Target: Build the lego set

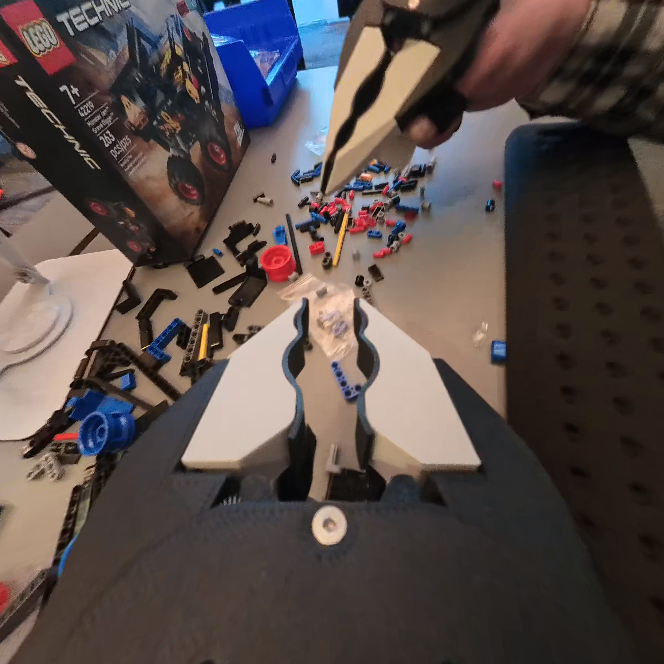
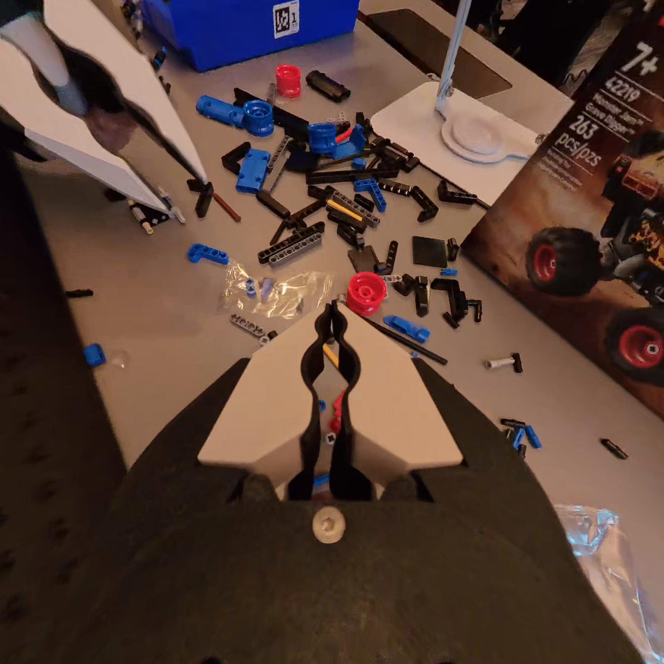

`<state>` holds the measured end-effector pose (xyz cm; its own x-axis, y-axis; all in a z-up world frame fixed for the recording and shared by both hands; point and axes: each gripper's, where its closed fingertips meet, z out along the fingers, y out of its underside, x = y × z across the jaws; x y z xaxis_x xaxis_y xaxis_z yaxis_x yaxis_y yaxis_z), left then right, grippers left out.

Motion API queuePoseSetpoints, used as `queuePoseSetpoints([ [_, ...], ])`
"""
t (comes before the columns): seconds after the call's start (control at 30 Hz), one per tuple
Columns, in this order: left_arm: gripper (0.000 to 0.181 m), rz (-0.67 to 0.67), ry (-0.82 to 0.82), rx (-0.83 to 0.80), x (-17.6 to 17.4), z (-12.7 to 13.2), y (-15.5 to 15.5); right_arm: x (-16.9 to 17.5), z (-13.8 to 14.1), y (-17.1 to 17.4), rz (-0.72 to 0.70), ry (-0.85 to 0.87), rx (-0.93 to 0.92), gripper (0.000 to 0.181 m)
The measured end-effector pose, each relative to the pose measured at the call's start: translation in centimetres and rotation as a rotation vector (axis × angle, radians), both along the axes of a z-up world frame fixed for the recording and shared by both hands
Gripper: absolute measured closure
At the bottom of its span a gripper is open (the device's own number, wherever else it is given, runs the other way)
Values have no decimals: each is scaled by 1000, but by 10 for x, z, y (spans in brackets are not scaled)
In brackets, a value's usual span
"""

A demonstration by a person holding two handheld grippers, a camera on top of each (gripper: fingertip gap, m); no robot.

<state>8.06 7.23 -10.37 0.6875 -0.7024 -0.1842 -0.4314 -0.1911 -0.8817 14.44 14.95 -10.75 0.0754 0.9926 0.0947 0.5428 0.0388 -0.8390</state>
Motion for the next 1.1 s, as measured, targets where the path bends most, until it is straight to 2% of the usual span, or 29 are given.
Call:
queuePoseSetpoints([
  [0.1, 157, 2, -4, -8, 3, 2, 6, 4, -4, -5, -13, -34, 48, 181],
  [0.2, 158, 31, 24, -31, -5, -7, 9, 13, -9, -6, -23, -64, 49, 181],
  [0.3, 160, 55, -2, -42, -15, -5, 10, 17, -10, -11, -11, -78, 53, 180],
  [0.4, 159, 56, 0, -82, -17, -13, 10, 16, -14, -9, -7, -85, 44, 173],
  [0.6, 159, 35, 61, -80, -11, -23, 8, -4, -40, 0, 84, -201, 82, 166],
  [0.7, 159, 32, 55, -86, -11, -24, 7, -11, -57, 3, 130, -268, 41, 165],
  [0.8, 159, 25, 60, -89, -10, -26, 6, -13, -67, 4, 161, -299, -5, 175],
  [0.87, 159, 20, 70, -90, -10, -28, 6, -14, -66, 5, 164, -285, -20, 175],
  [1.03, 159, 18, 78, -87, -10, -28, 6, -10, -44, 6, 143, -202, -40, 176],
  [1.1, 159, 15, 81, -84, -9, -28, 5, -2, -35, -3, 155, -196, -39, 175],
])
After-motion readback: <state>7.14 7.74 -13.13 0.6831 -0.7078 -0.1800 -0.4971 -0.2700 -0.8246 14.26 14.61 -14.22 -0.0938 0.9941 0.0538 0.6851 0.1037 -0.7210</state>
